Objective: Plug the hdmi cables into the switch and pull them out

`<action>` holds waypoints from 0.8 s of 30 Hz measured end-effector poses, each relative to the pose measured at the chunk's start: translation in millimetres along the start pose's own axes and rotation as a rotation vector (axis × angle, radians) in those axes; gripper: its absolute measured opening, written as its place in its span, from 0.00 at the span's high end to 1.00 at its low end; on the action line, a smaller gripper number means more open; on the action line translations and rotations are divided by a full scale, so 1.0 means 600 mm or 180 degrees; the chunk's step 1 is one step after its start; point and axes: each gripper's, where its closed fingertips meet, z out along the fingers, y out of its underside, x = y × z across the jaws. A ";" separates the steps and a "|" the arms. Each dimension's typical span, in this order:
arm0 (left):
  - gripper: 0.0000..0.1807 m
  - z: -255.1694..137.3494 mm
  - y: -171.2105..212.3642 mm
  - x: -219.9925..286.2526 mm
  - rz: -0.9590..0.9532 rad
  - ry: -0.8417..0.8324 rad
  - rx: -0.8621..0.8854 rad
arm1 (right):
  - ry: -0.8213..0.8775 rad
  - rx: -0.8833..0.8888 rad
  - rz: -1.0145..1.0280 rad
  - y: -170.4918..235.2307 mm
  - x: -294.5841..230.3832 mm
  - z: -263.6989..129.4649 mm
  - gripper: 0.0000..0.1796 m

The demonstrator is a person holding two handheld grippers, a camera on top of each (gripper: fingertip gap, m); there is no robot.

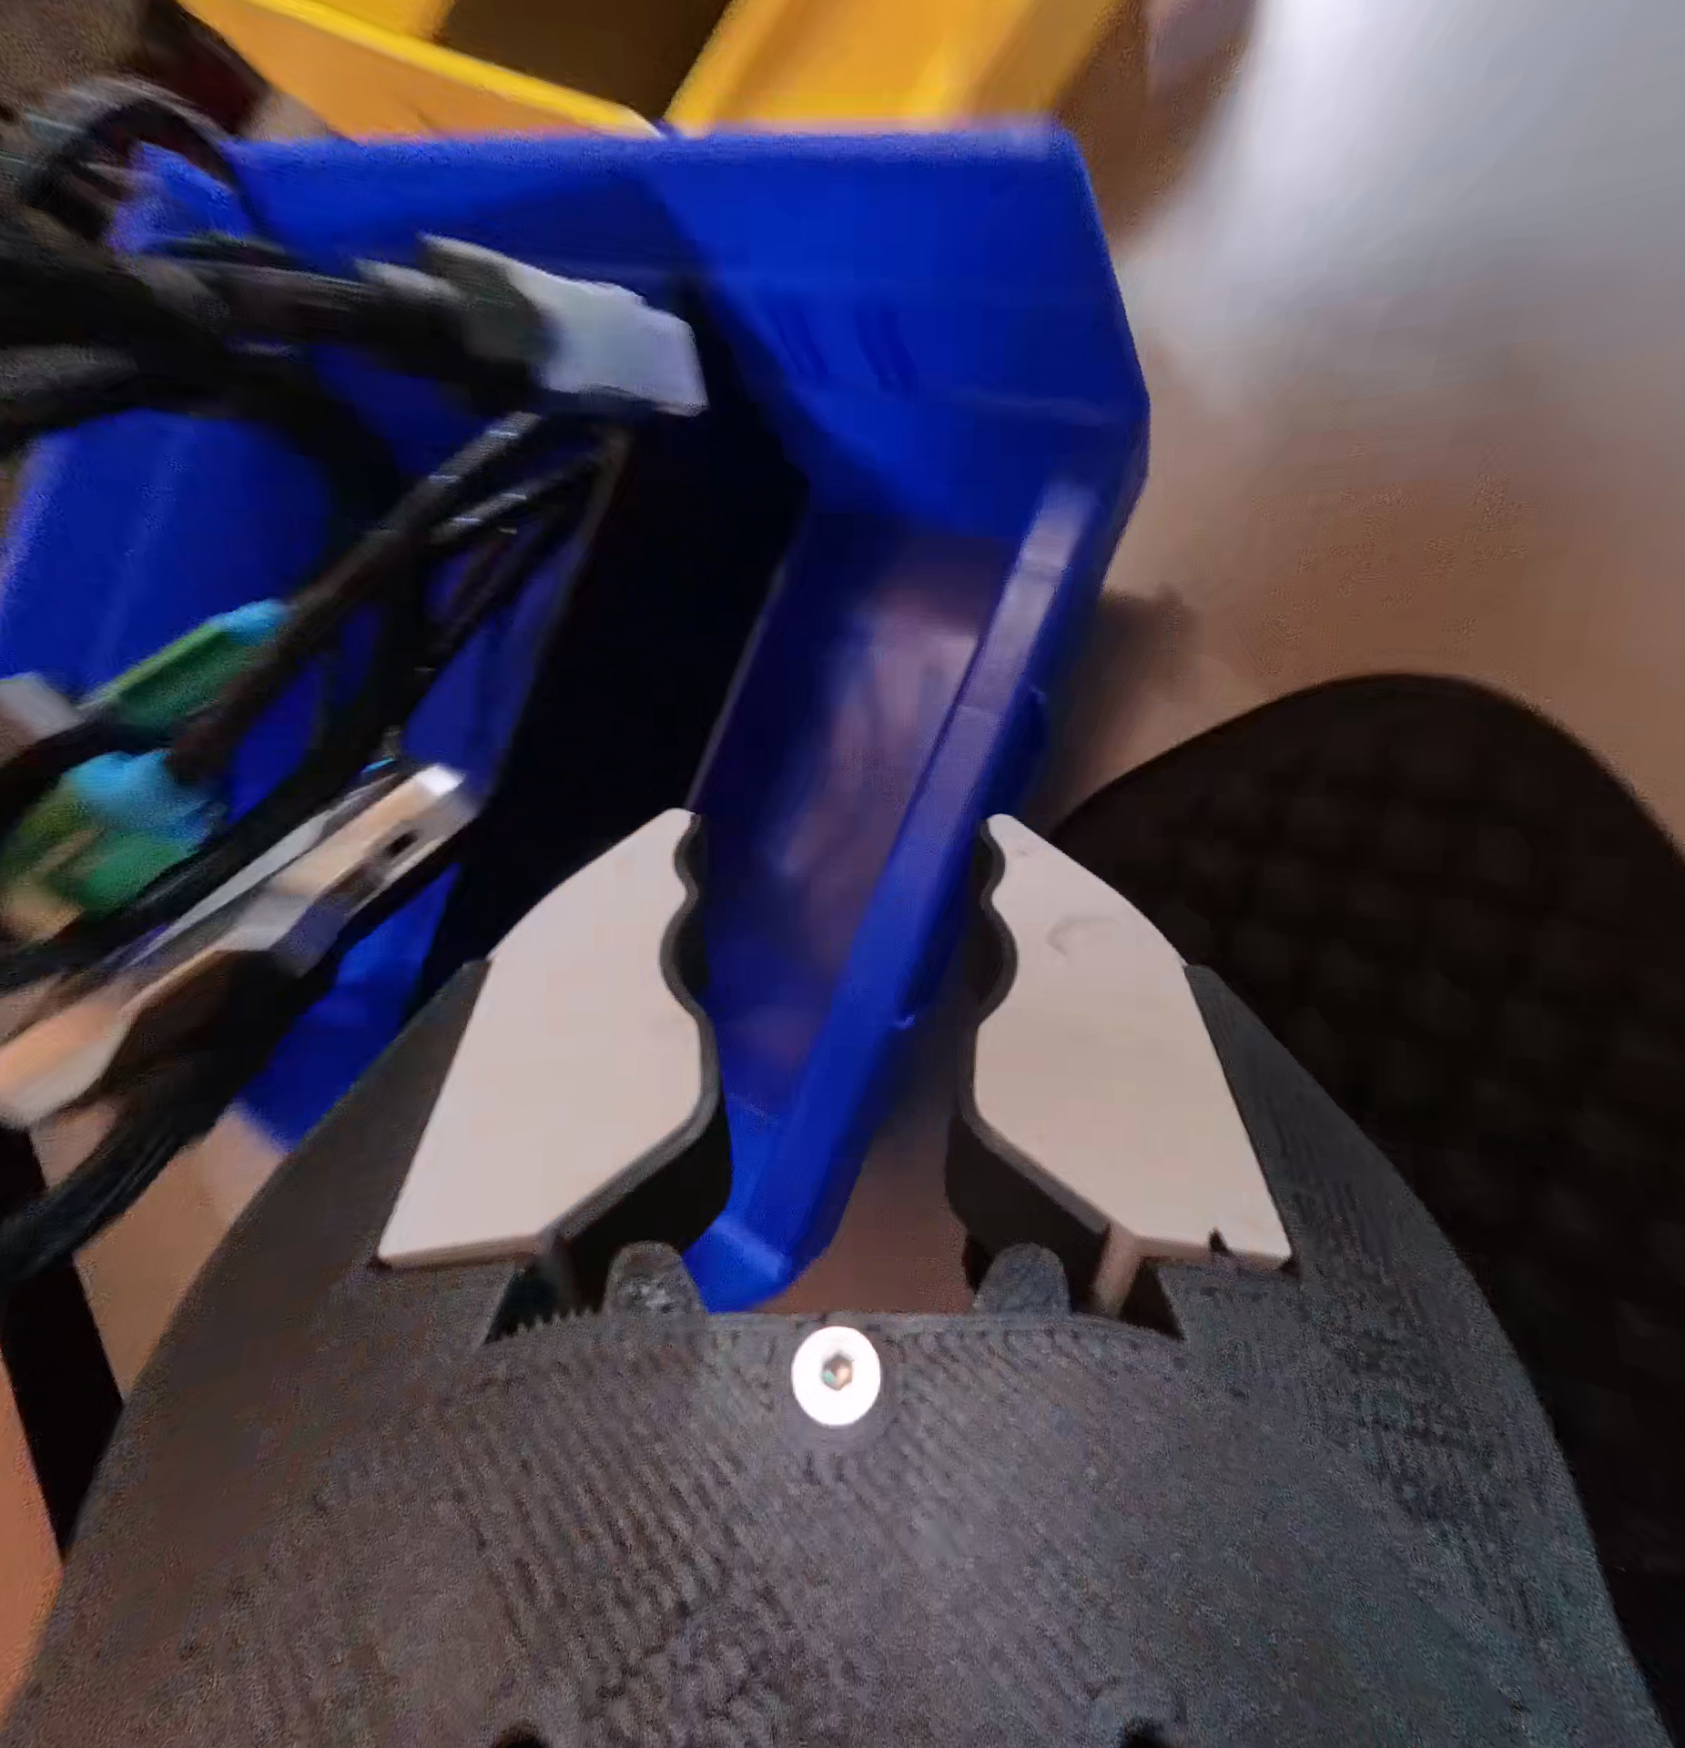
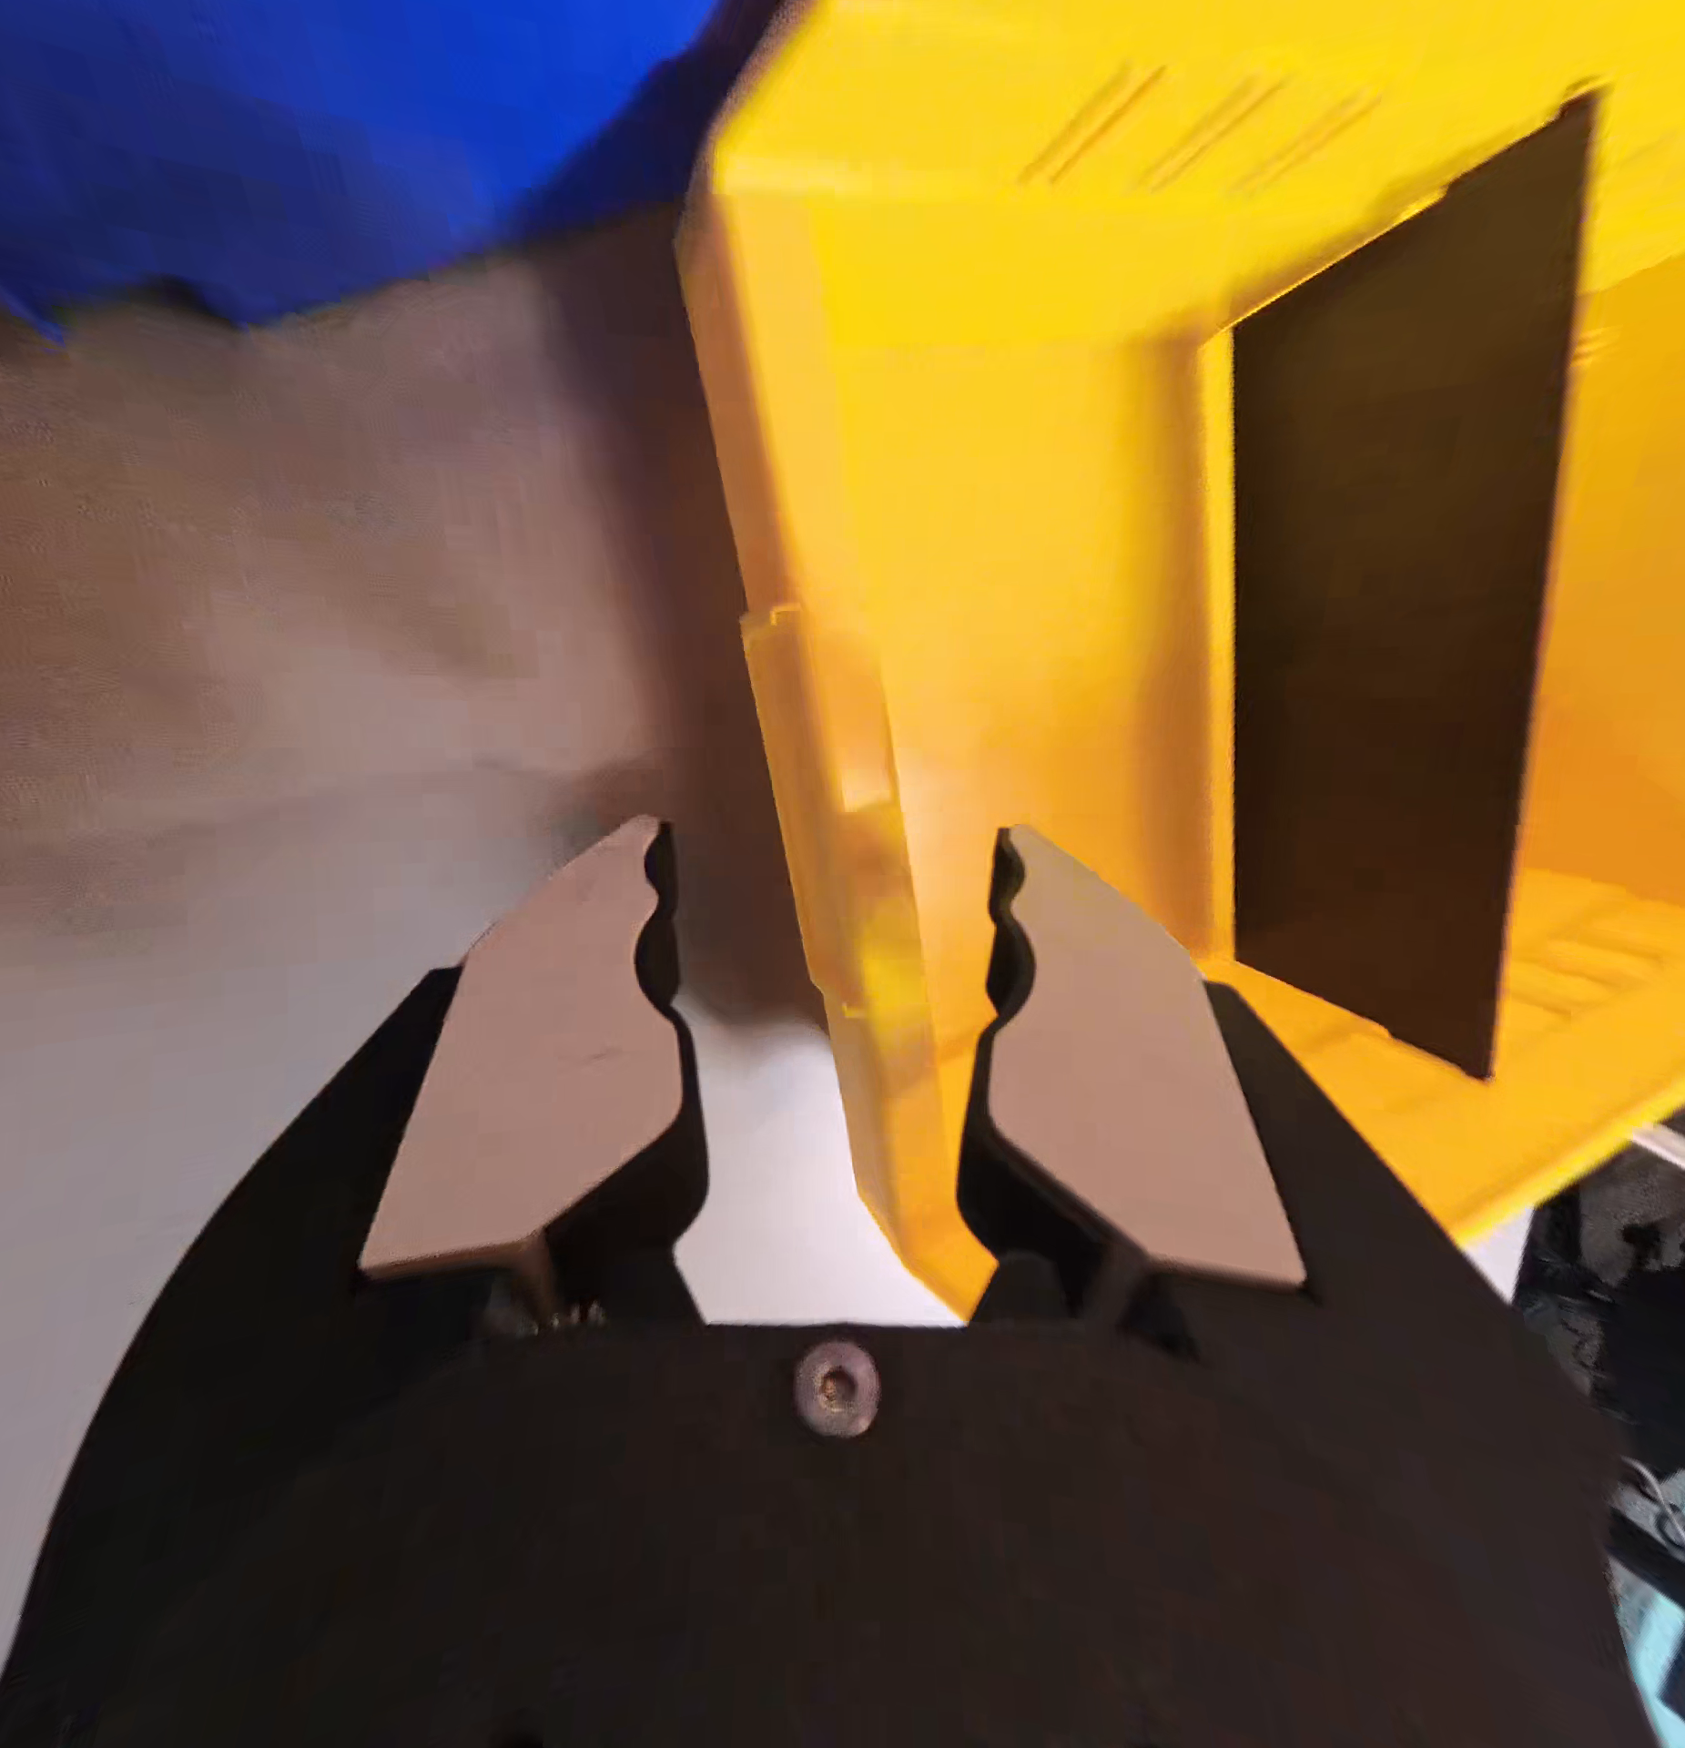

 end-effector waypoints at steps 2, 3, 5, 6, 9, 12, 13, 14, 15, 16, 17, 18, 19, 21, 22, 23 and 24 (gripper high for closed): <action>0.67 0.040 0.012 0.014 0.0230 0.0160 -0.0330 | -0.0066 -0.0099 -0.0041 0.010 -0.006 0.023 0.75; 0.67 0.052 0.013 0.020 0.0337 0.0237 -0.0398 | 0.0013 -0.0079 -0.0010 0.013 -0.001 0.027 0.79; 0.72 0.058 0.001 0.026 0.0394 0.0424 -0.0366 | -0.0029 0.0002 0.0175 0.022 -0.004 0.020 0.84; 0.75 0.060 -0.001 0.030 0.0425 0.0539 -0.0386 | -0.0034 0.0020 0.0273 0.031 -0.005 0.015 0.83; 0.82 0.064 -0.003 0.036 0.0496 0.0741 -0.0402 | 0.0048 -0.0032 0.0444 0.079 -0.014 -0.005 0.82; 0.85 0.069 -0.004 0.037 0.0547 0.0815 -0.0395 | 0.0138 -0.0048 0.0606 0.133 -0.034 -0.034 0.82; 0.86 0.070 -0.004 0.038 0.0566 0.0828 -0.0395 | 0.0170 -0.0063 0.0645 0.152 -0.042 -0.045 0.82; 0.86 0.070 -0.005 0.039 0.0596 0.0837 -0.0391 | 0.0207 -0.0082 0.0679 0.172 -0.050 -0.055 0.82; 0.86 0.070 -0.006 0.039 0.0603 0.0844 -0.0390 | 0.0251 -0.0112 0.0729 0.192 -0.057 -0.065 0.82; 0.86 0.070 -0.005 0.040 0.0587 0.0865 -0.0402 | 0.0299 -0.0139 0.0773 0.213 -0.064 -0.075 0.82; 0.80 0.068 -0.002 0.045 0.0575 0.0960 -0.0435 | 0.0341 -0.0156 0.0819 0.234 -0.070 -0.086 0.82; 0.76 0.066 0.003 0.052 0.0558 0.1062 -0.0501 | 0.0371 -0.0180 0.0870 0.255 -0.075 -0.095 0.82; 0.76 0.067 0.003 0.050 0.0549 0.1039 -0.0499 | 0.0401 -0.0219 0.0920 0.276 -0.080 -0.105 0.82; 0.80 0.074 0.007 0.043 0.0581 0.0908 -0.0548 | 0.0472 -0.0291 0.1029 0.319 -0.085 -0.121 0.82; 0.81 0.079 0.013 0.042 0.0630 0.0874 -0.0638 | 0.0505 -0.0323 0.1098 0.340 -0.085 -0.128 0.82; 0.84 0.086 0.020 0.039 0.0710 0.0819 -0.0723 | 0.0533 -0.0353 0.1167 0.359 -0.083 -0.134 0.82; 0.85 0.091 0.024 0.042 0.0784 0.0830 -0.0769 | 0.0563 -0.0384 0.1232 0.379 -0.080 -0.139 0.82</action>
